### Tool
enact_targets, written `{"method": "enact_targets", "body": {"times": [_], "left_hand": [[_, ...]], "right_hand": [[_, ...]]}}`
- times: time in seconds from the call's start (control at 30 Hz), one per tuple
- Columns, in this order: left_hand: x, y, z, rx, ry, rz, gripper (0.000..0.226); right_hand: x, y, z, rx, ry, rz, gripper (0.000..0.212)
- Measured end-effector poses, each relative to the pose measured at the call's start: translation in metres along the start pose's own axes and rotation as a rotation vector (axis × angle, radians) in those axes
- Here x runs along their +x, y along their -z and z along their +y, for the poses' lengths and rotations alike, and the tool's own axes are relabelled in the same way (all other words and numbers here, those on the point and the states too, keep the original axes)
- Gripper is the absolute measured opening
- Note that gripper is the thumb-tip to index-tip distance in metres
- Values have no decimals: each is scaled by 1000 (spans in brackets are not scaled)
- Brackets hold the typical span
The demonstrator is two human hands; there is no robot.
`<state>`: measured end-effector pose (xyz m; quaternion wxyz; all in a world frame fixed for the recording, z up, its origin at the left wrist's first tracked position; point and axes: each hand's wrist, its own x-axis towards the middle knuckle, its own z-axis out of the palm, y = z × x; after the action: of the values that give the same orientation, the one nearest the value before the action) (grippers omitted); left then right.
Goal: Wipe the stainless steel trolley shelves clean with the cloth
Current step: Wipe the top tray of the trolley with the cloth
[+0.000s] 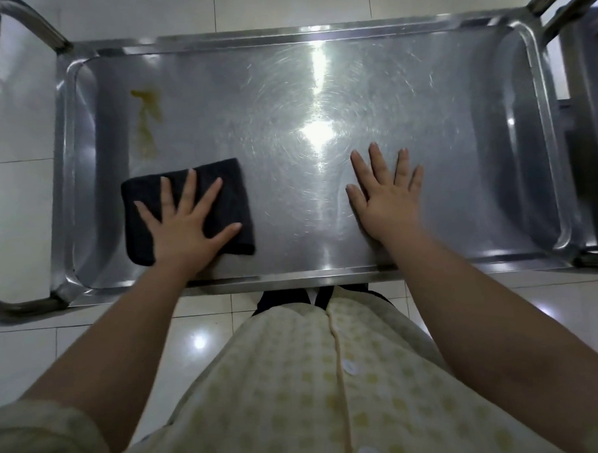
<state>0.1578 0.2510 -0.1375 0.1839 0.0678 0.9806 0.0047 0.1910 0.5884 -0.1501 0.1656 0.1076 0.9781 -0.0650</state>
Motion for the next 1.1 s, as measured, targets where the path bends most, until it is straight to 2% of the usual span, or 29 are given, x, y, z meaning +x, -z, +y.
{"method": "enact_targets", "body": {"times": [0.13, 0.27, 0.4, 0.53, 0.73, 0.97, 1.1], "left_hand": [[6, 2, -14, 20, 11, 18, 86], [4, 0, -9, 23, 4, 29, 85], [-2, -4, -11, -18, -1, 40, 85], [-7, -9, -15, -57, 6, 71, 85], [13, -2, -39, -64, -1, 85, 86], [84, 25, -69, -5, -36, 55, 88], [127, 42, -62, -9, -22, 62, 88]], "right_hand": [[5, 12, -25, 29, -44, -46, 60], [19, 19, -110, 131, 104, -1, 59], [38, 11, -179, 178, 168, 14, 55], [44, -10, -179, 44, 169, 80, 55], [44, -14, -180, 15, 183, 112, 58], [46, -18, -178, -31, 163, 79, 66], [46, -21, -180, -33, 145, 99, 66]]}}
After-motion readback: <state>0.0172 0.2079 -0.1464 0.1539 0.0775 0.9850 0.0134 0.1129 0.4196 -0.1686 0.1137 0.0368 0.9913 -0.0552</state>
